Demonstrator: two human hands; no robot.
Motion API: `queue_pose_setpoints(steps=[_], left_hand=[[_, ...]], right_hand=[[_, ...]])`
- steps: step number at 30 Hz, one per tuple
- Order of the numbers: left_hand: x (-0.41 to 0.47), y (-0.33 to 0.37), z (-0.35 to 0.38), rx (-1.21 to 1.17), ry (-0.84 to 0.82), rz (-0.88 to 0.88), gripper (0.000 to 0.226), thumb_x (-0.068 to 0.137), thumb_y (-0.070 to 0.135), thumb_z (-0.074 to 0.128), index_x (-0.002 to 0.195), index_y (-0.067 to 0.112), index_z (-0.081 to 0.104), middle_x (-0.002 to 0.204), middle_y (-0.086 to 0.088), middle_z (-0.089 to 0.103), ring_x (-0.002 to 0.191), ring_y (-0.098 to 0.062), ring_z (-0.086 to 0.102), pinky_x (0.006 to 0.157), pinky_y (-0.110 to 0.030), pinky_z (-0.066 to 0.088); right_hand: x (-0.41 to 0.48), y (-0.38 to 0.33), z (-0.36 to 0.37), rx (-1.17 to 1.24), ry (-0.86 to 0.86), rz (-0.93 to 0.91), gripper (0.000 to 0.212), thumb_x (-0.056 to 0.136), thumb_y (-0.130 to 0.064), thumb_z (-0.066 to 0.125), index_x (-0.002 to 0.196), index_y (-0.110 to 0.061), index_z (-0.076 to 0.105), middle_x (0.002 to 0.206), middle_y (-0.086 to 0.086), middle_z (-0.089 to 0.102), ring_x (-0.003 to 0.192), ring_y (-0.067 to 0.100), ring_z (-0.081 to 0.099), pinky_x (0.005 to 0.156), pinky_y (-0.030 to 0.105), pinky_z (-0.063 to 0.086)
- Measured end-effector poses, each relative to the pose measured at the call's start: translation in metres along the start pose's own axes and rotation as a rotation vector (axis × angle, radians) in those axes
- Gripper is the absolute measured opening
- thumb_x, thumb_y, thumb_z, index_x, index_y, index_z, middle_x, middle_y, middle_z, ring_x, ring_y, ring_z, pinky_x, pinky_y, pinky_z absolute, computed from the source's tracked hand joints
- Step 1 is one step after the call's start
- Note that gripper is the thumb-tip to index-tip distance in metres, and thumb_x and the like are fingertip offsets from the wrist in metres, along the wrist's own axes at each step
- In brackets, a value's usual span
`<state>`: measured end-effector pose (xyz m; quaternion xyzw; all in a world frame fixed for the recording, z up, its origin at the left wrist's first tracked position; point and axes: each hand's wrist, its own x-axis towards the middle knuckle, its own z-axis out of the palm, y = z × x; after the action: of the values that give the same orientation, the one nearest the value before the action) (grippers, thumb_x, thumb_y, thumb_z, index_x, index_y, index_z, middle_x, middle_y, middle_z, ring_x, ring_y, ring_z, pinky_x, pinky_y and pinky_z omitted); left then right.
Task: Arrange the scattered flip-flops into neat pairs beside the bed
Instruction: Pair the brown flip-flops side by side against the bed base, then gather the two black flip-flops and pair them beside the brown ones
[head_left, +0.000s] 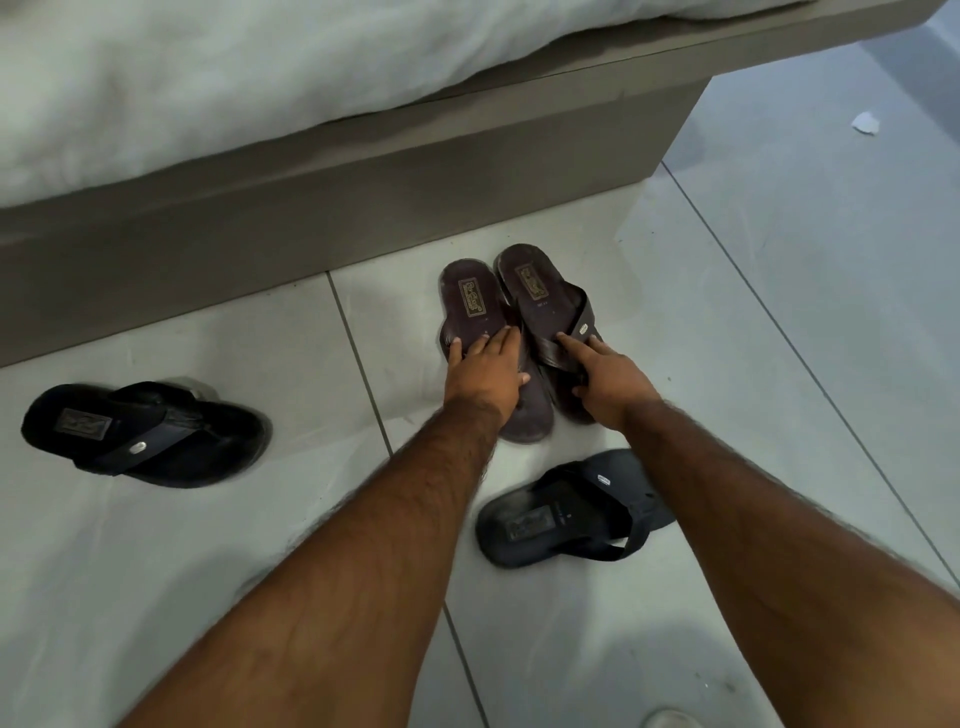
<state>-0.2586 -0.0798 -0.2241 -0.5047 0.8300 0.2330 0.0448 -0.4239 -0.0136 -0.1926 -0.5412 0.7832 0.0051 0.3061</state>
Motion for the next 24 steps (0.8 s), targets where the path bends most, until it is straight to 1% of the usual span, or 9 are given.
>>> queue_pose_setpoints(steps=[2, 5, 7, 9, 13, 16, 18, 21, 24], left_hand=[[-0.002, -0.001, -0.003, -0.035, 0.035, 0.013, 0.069, 0.098, 0.041, 0.053, 0.156, 0.023, 0.021, 0.163, -0.006, 0.028, 0.148, -0.023, 0.029, 0.124, -0.048, 0.007], [-0.015, -0.006, -0.010, -0.111, 0.152, 0.091, 0.068, 0.095, 0.042, 0.058, 0.153, 0.021, 0.029, 0.162, -0.009, 0.030, 0.149, -0.023, 0.027, 0.126, -0.044, 0.008], [-0.029, -0.014, -0.015, -0.124, 0.233, 0.137, 0.066, 0.093, 0.041, 0.061, 0.150, 0.019, 0.037, 0.161, -0.008, 0.031, 0.149, -0.022, 0.026, 0.126, -0.043, 0.009], [-0.047, -0.031, -0.021, -0.121, 0.307, 0.107, 0.063, 0.092, 0.040, 0.063, 0.146, 0.017, 0.043, 0.160, -0.010, 0.033, 0.148, -0.025, 0.028, 0.125, -0.043, 0.011], [-0.081, -0.088, -0.034, -0.018, 0.413, -0.101, 0.060, 0.094, 0.044, 0.058, 0.143, 0.011, 0.045, 0.159, -0.016, 0.031, 0.148, -0.032, 0.026, 0.124, -0.048, 0.017], [-0.111, -0.147, -0.044, 0.046, 0.447, -0.310, 0.066, 0.095, 0.041, 0.057, 0.147, 0.006, 0.038, 0.160, -0.022, 0.027, 0.148, -0.039, 0.022, 0.122, -0.056, 0.017], [-0.135, -0.184, -0.046, 0.073, 0.407, -0.476, 0.077, 0.092, 0.043, 0.061, 0.151, 0.004, 0.031, 0.161, -0.025, 0.022, 0.149, -0.043, 0.018, 0.121, -0.059, 0.015], [-0.163, -0.219, -0.042, 0.034, 0.383, -0.649, 0.097, 0.085, 0.050, 0.067, 0.153, -0.001, 0.021, 0.162, -0.029, 0.012, 0.150, -0.045, 0.011, 0.121, -0.060, 0.010], [-0.173, -0.232, -0.039, -0.072, 0.380, -0.734, 0.113, 0.081, 0.068, 0.062, 0.156, 0.001, 0.010, 0.164, -0.026, 0.009, 0.152, -0.041, 0.007, 0.122, -0.058, 0.006]], right_hand=[[-0.006, -0.002, -0.006, 0.044, -0.014, -0.020, 0.094, 0.083, -0.004, 0.054, 0.156, -0.045, 0.012, 0.160, 0.010, 0.032, 0.140, 0.036, 0.043, 0.114, 0.043, 0.040], [-0.024, 0.003, -0.009, 0.157, 0.091, 0.019, 0.098, 0.077, -0.011, 0.055, 0.157, -0.041, 0.007, 0.149, 0.014, 0.043, 0.129, 0.040, 0.051, 0.110, 0.049, 0.043], [-0.043, 0.016, -0.006, 0.187, 0.183, 0.050, 0.089, 0.079, -0.021, 0.056, 0.157, -0.033, 0.014, 0.149, 0.014, 0.043, 0.131, 0.037, 0.049, 0.112, 0.048, 0.042], [-0.071, 0.032, 0.004, 0.133, 0.223, 0.006, 0.078, 0.083, -0.036, 0.057, 0.153, -0.026, 0.026, 0.145, 0.012, 0.047, 0.132, 0.032, 0.047, 0.110, 0.043, 0.039], [-0.125, 0.065, 0.041, -0.020, 0.178, -0.092, 0.078, 0.084, -0.064, 0.053, 0.143, -0.014, 0.047, 0.135, 0.008, 0.052, 0.129, 0.028, 0.049, 0.111, 0.039, 0.041], [-0.160, 0.076, 0.073, 0.013, 0.095, -0.018, 0.076, 0.088, -0.067, 0.049, 0.152, -0.026, 0.038, 0.159, 0.005, 0.032, 0.148, 0.025, 0.031, 0.120, 0.038, 0.030], [-0.179, 0.069, 0.094, 0.061, 0.087, 0.034, 0.072, 0.091, -0.068, 0.042, 0.155, -0.039, 0.027, 0.165, -0.001, 0.021, 0.152, 0.020, 0.022, 0.120, 0.038, 0.028], [-0.196, 0.043, 0.114, 0.014, 0.146, -0.001, 0.063, 0.092, -0.064, 0.035, 0.151, -0.042, 0.036, 0.158, 0.003, 0.034, 0.146, 0.022, 0.031, 0.112, 0.037, 0.040], [-0.199, 0.010, 0.129, -0.098, 0.179, -0.096, 0.059, 0.093, -0.063, 0.031, 0.144, -0.038, 0.050, 0.142, 0.003, 0.049, 0.132, 0.023, 0.044, 0.097, 0.035, 0.053]])
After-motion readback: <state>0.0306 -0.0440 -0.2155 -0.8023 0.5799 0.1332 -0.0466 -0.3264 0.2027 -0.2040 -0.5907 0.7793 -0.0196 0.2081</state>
